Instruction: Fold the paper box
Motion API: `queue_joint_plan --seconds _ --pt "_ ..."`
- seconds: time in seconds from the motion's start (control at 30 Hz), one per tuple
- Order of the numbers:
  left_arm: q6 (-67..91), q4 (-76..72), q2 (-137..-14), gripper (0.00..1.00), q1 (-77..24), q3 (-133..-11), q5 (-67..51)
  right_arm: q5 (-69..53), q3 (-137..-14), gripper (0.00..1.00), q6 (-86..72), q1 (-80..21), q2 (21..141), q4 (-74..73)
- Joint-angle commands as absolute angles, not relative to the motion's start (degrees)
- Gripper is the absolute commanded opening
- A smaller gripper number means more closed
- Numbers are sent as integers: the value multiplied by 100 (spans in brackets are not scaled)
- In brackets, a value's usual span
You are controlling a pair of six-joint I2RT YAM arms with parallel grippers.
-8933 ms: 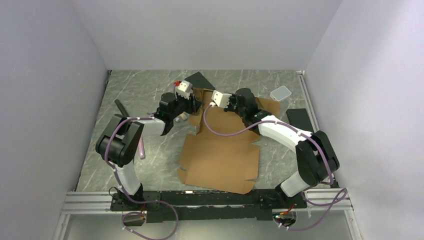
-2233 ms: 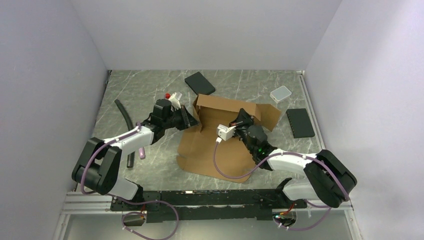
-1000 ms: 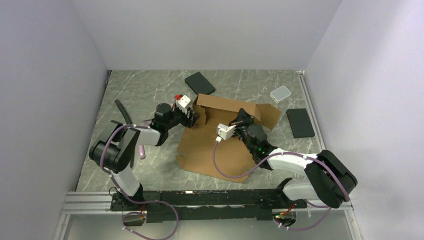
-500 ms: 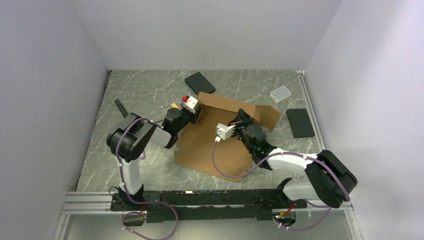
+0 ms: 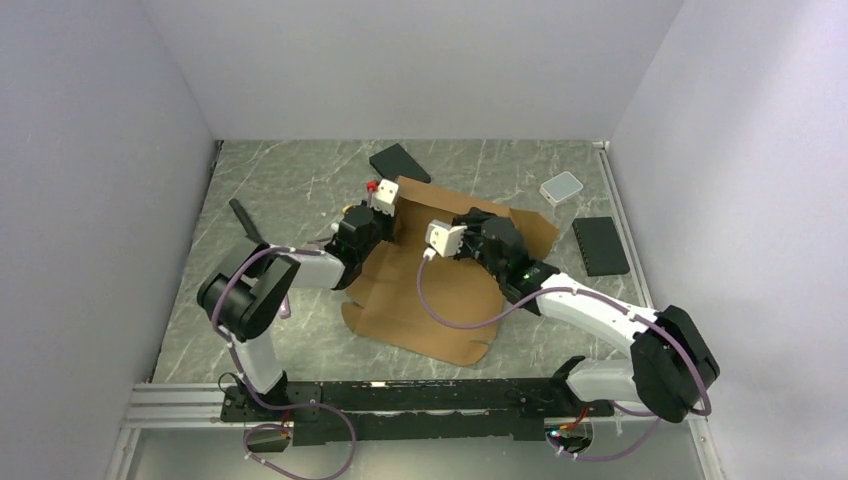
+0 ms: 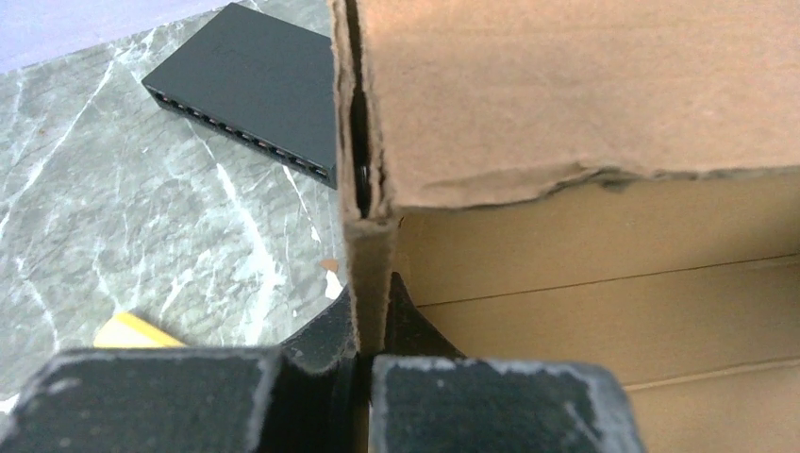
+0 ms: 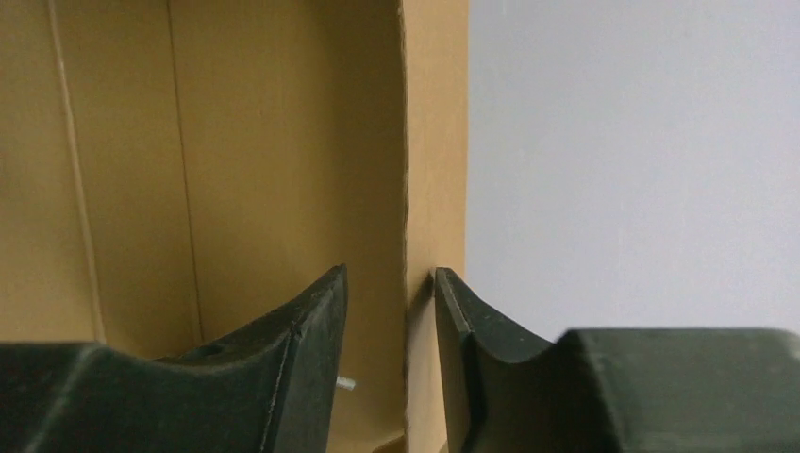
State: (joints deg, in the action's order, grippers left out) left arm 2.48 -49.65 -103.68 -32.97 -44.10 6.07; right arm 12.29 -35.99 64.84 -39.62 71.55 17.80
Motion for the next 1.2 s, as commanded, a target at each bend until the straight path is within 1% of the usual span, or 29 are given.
queue_joint_plan --seconds 0.0,0.07,0.13,0.23,0.27,0.3,0.47,0.53,0.57,0.6,0.73,0.83,1.0,1.1,1.17 --pt "507 -3878 -9774 0 -3375 -4672 869 547 -4461 50 5390 -3782 7133 321" --pt "462 -4033 -9708 0 -3375 -4532 903 480 -4646 59 5256 -3686 7200 260" --pt "473 -4174 -9707 0 -3375 -4423 957 615 -4638 61 5326 -3666 7319 411" --pt "590 -4342 -9741 0 -3375 -4331 978 825 -4443 60 5648 -3665 7479 777" --pt "631 -4364 -9765 0 -3375 -4336 979 882 -4341 57 5770 -3677 7524 950" --pt "671 -4372 -9791 0 -3375 -4348 979 924 -4240 53 5909 -3693 7563 1109" --pt "826 -4426 -9891 0 -3375 -4356 1002 1335 -3827 22 6376 -3809 7816 2034" --pt "855 -4448 -9905 0 -3375 -4350 1030 1425 -3738 13 6465 -3861 7837 2279" --pt "879 -4458 -9905 2 -3375 -4343 1048 1481 -3687 10 6494 -3901 7841 2385" --pt "893 -4513 -9905 7 -3375 -4331 1084 1531 -3652 7 6532 -3935 7842 2501" --pt "953 -4823 -9896 28 -3370 -4210 1282 1657 -3406 1 6749 -4080 7810 2891" --pt "956 -5102 -9917 37 -3365 -4115 1333 1749 -3216 0 6903 -4199 7833 3132" --pt "940 -5540 -10074 38 -3364 -4043 1424 1835 -3051 0 6953 -4300 7853 3322" --pt "997 -5938 -10269 36 -3366 -4011 1564 1850 -3085 0 6884 -4346 7800 3263" --pt "1056 -6190 -10419 33 -3366 -4023 1650 1878 -3110 0 6839 -4390 7815 3237"
